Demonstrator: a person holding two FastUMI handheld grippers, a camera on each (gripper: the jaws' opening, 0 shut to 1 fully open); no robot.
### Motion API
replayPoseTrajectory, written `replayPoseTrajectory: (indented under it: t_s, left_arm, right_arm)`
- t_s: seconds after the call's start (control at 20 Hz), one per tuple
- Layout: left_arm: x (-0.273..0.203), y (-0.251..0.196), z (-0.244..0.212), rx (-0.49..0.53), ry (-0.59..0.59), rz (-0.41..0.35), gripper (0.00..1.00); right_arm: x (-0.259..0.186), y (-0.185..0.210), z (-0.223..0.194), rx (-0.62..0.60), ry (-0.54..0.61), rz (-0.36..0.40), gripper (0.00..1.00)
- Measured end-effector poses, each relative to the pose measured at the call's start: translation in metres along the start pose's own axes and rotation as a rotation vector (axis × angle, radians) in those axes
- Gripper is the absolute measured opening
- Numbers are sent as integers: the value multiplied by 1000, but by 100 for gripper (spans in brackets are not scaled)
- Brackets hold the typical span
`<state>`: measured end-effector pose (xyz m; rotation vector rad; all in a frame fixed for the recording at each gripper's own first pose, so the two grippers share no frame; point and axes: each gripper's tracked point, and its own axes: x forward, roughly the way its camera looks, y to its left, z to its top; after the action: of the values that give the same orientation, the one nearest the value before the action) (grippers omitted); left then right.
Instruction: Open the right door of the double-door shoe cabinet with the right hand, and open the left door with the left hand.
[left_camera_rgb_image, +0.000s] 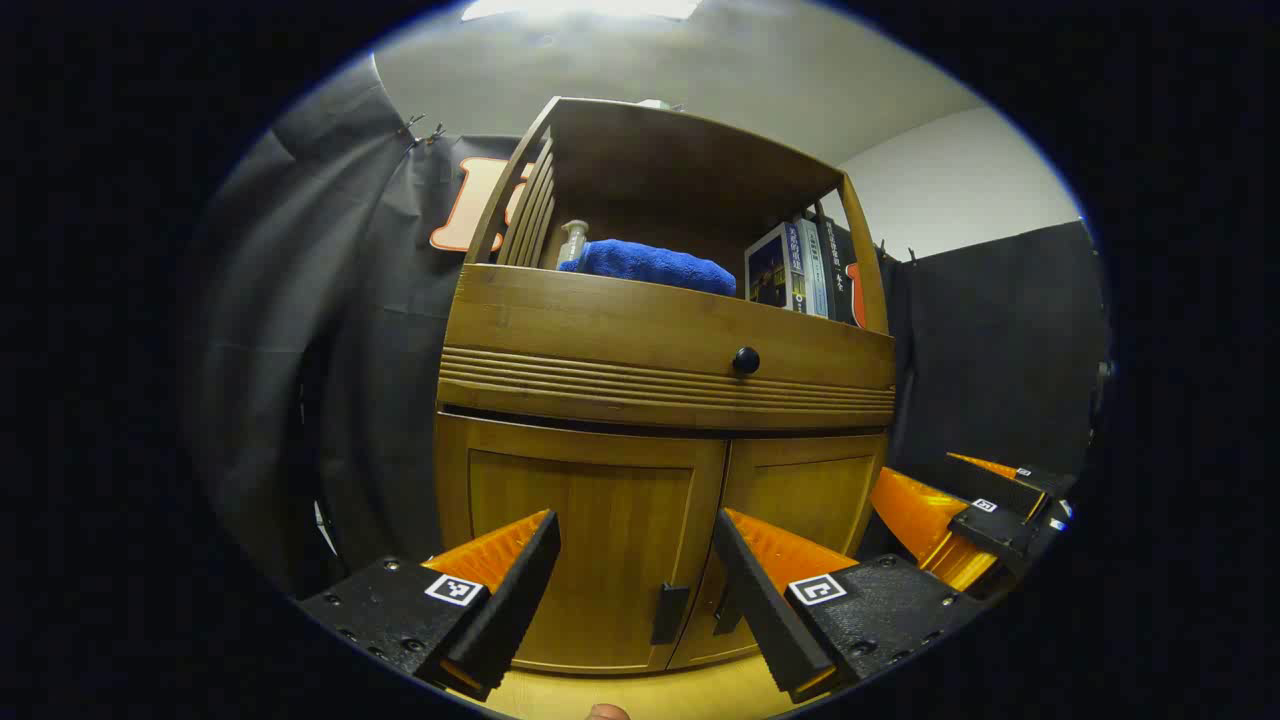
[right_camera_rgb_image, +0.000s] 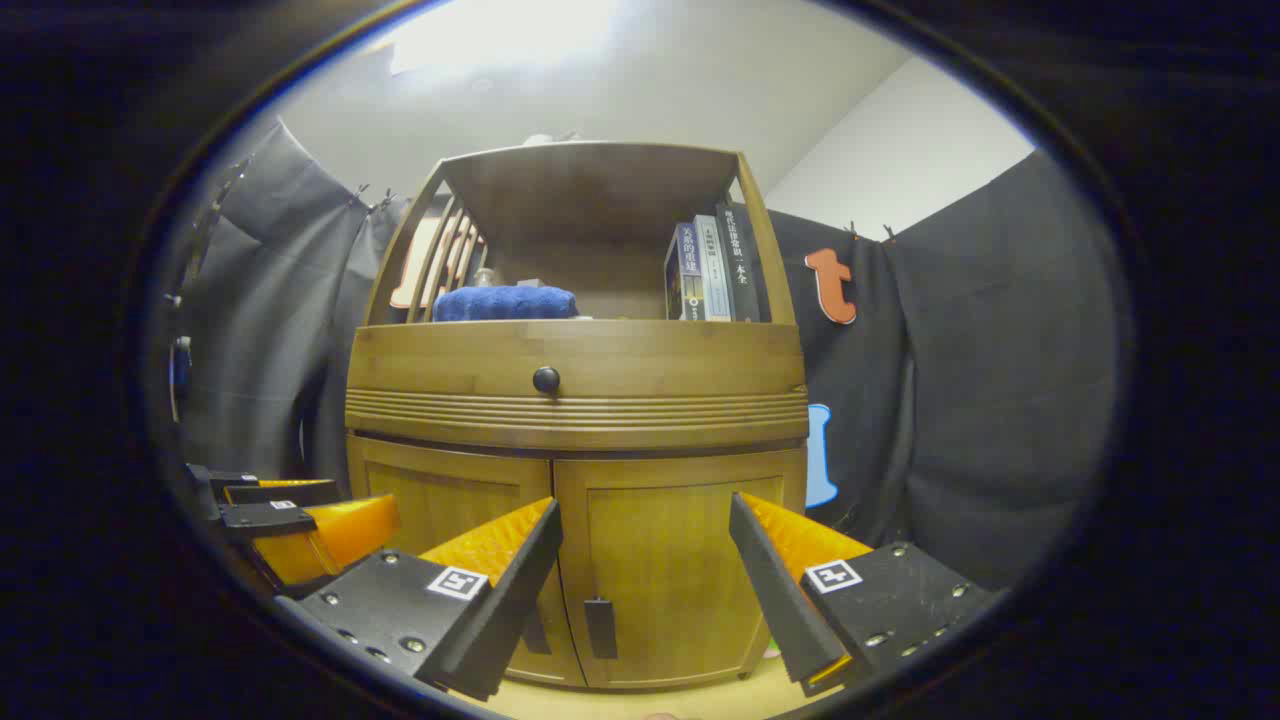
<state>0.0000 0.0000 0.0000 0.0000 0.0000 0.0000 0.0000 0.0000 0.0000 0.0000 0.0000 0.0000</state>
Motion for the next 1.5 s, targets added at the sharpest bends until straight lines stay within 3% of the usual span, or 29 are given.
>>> replayPoseTrajectory:
  t_s: [0.3, 0.55, 0.65, 0.75, 1.0, 1.05, 1.1, 1.2, 1.25, 1.4, 1.45, 1.5]
  left_arm:
    - [1, 9, -5, -17, 7, 19, 92]
    - [5, 16, -12, -24, 25, 28, 95]
    - [6, 19, -12, -31, 23, 33, 95]
    - [5, 22, -12, -37, 20, 37, 95]
    - [3, 39, -11, -26, 12, 74, 96]
    - [3, 44, -11, -21, 10, 84, 96]
    - [4, 47, -11, -19, 10, 92, 95]
    - [7, 54, -13, -19, 13, 106, 95]
    - [7, 56, -14, -21, 16, 111, 95]
    - [9, 63, -20, -26, 28, 124, 95]
    - [9, 65, -21, -29, 31, 128, 95]
    - [10, 66, -23, -33, 35, 131, 96]
  right_arm:
    - [16, 14, -10, -11, 12, 40, 99]
    - [22, 24, -29, 6, 62, 54, 99]
    - [26, 25, -44, 12, 92, 55, 96]
    - [34, 24, -64, 8, 137, 56, 100]
    - [50, 34, -125, 19, 288, 61, 100]
    - [53, 37, -136, 15, 314, 68, 96]
    - [56, 40, -145, 5, 332, 69, 99]
    - [59, 46, -160, -11, 359, 81, 70]
    - [63, 47, -168, -17, 377, 84, 66]
    - [81, 48, -192, -35, 407, 90, 69]
    - [81, 50, -195, -41, 417, 94, 59]
    - [85, 52, -203, -48, 426, 95, 60]
